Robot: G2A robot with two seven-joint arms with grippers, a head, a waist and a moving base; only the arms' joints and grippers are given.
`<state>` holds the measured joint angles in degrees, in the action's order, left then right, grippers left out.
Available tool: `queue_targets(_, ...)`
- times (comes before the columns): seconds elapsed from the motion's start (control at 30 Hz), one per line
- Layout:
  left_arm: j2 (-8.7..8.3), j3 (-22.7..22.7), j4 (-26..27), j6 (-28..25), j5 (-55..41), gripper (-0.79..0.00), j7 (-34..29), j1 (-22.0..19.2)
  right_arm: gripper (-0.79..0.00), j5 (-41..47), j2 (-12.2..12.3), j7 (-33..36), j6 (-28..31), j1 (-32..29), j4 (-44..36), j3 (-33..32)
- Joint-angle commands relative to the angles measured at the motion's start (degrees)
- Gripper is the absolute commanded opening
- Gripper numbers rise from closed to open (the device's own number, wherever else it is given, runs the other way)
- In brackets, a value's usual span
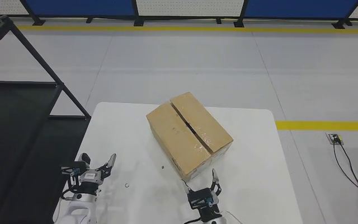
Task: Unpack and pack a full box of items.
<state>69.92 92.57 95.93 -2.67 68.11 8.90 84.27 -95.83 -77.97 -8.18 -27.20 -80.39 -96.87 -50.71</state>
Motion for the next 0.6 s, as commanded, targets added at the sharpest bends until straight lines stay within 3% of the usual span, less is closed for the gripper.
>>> queue_targets(0.0,0.02,0.0,0.1,0.1,0.1,0.000,-0.2,-0.2,0.000,0.0,-0.5,0.7,-0.9,1.2,1.4,0.9)
queue_targets(0.57,0.21,0.3,0.2,0.1,0.5,0.000,-0.5,-0.6,0.000,0.6,-3.0,1.2,-6.0,4.5,5.6,-0.4)
